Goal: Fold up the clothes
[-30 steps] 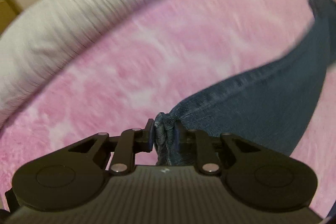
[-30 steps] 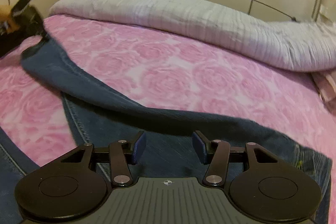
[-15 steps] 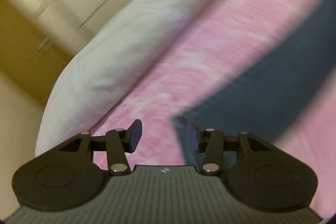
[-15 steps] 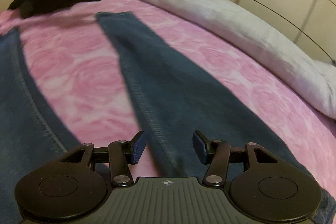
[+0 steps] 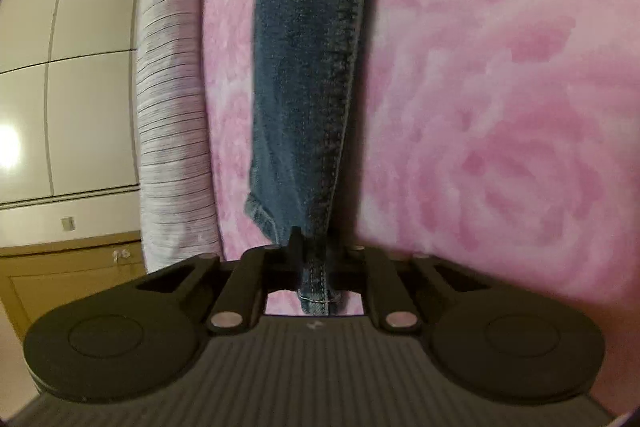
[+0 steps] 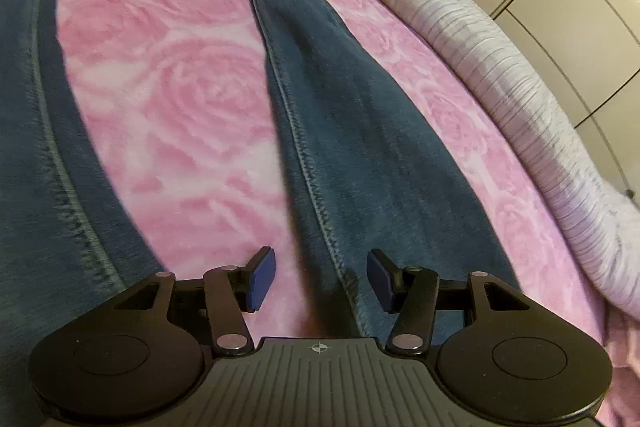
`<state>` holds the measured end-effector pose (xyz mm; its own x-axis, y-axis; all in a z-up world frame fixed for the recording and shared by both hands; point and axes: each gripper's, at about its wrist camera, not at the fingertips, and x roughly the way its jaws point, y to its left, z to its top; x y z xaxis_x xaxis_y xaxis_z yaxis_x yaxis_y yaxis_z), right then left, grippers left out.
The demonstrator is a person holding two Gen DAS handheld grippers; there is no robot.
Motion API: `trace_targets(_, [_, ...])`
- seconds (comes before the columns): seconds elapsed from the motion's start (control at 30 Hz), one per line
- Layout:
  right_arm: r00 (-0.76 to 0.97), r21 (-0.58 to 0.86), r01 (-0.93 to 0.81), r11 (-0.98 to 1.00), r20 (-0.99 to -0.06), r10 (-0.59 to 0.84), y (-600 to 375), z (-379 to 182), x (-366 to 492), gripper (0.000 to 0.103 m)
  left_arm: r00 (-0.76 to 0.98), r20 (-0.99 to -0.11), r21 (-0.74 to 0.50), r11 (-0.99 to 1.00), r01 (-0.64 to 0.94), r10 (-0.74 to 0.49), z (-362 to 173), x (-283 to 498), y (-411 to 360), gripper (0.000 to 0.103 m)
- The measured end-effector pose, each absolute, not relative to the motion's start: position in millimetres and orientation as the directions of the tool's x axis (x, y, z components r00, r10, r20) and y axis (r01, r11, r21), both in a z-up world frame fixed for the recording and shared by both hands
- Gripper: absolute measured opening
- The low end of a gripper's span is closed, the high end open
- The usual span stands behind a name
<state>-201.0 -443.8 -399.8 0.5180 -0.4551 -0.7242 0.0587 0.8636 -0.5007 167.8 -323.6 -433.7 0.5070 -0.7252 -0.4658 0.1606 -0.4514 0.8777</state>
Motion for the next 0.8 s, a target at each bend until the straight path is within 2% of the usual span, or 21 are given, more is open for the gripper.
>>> trace_targets(0.03, [0.517,-0.521,0.047,0.852,-0.717,-0.467,-443,-402,-197,0.043,0.510,-0.460,0.883,-0.434,0.178,-0.727,-427,168,-321,0.007])
trace_targets(0.07, [0.510,-0.533,0.031,0.846,-0.719,-0.472,-443,-401,-196,0.003,0.512,-0.455,0.888,-0.418,0.194,-0.729,-420,168,-318,0.007])
trace_targets(0.1, [0.503,-0.544,0.013,0.839,-0.722,-0.476,-440,-400,-195,0.001,0.514,-0.448,0.892,-0.406,0.199,-0.731,-411,168,-311,0.007])
trace_targets(0.2, [0.509,-0.550,-0.024,0.835,-0.726,-0.463,-429,-391,-195,0.001,0.535,-0.429,0.900,-0.392,0.189,-0.728,-390,164,-284,0.007])
trace_targets(0.27, [0.519,-0.530,-0.034,0.847,-0.734,-0.438,-425,-389,-198,0.001,0.536,-0.453,0.890,-0.398,0.223,-0.712,-387,163,-272,0.007])
trace_targets(0.4, [0.499,-0.507,-0.063,0.860,-0.762,-0.413,-424,-403,-200,0.001,0.542,-0.524,0.840,-0.506,0.199,-0.657,-423,154,-261,0.008])
trace_targets(0.47, [0.502,-0.488,-0.043,0.872,-0.765,-0.403,-428,-401,-201,0.002,0.551,-0.509,0.847,-0.500,0.182,-0.662,-431,153,-258,0.005])
trace_targets(0.5, [0.507,-0.474,-0.023,0.880,-0.764,-0.399,-429,-396,-202,0.002,0.556,-0.502,0.850,-0.497,0.177,-0.662,-433,153,-257,0.008])
trace_targets(0.57, [0.527,-0.465,0.000,0.885,-0.752,-0.395,-425,-382,-209,0.005,0.574,-0.509,0.847,-0.492,0.202,-0.641,-425,152,-253,0.014])
trace_targets(0.7, [0.566,-0.420,0.130,0.898,-0.712,-0.415,-413,-354,-245,0.013,0.596,-0.531,0.839,-0.469,0.275,-0.602,-399,150,-241,0.016])
trace_targets(0.8, [0.547,-0.374,0.254,0.892,-0.705,-0.451,-405,-346,-280,0.024,0.587,-0.562,0.827,-0.382,0.412,-0.583,-368,140,-224,0.021])
